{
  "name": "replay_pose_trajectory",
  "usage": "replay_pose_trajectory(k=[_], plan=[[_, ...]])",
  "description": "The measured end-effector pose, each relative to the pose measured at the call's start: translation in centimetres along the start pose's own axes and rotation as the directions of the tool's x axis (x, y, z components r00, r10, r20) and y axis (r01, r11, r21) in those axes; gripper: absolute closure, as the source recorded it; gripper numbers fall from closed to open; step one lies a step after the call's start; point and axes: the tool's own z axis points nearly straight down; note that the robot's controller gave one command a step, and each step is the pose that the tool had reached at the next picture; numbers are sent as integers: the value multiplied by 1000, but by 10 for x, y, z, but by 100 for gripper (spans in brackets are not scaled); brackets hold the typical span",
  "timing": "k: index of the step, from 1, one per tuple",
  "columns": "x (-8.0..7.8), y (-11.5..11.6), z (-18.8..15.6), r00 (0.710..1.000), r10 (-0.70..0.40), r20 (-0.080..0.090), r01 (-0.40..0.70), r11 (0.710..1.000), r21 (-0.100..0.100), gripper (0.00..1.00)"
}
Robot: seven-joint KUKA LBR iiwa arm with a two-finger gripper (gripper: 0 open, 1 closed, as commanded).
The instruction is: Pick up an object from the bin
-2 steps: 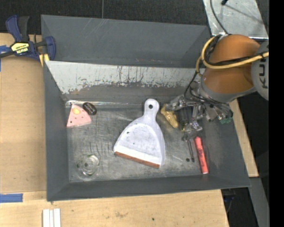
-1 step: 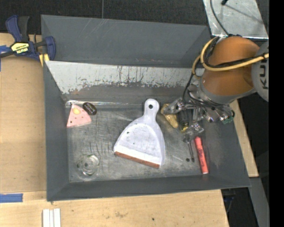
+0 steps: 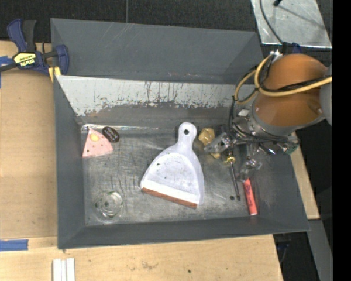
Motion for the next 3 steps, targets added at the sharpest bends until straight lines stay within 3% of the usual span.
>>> replay_pose_trajectory(k=[1,2,3], plan=[[38,3,-4,998,56,0,-56,998,-1,0],[50,14,-12,972,234,-1,-234,972,0,0],[69,20,-3,999,-48,0,48,999,0,0]])
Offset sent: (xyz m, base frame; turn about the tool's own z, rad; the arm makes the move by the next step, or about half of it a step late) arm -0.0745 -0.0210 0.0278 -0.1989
